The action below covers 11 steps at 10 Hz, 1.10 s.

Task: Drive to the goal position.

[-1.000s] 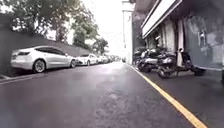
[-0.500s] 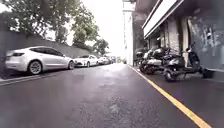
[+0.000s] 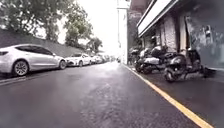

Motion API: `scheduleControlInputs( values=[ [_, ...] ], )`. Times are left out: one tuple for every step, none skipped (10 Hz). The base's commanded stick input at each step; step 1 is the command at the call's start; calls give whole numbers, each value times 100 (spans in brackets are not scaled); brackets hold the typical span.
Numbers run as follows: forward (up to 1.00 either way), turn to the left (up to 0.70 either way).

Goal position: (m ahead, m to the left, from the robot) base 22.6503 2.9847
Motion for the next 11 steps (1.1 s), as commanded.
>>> scheduleControlInputs(
  values=[
    [69, 1],
    [69, 1],
    [69, 1],
    [69, 1],
    [69, 1],
    [69, 1],
    [69, 1],
    [69, 1],
    [69, 1],
    [69, 1],
    [69, 1]
  ],
)
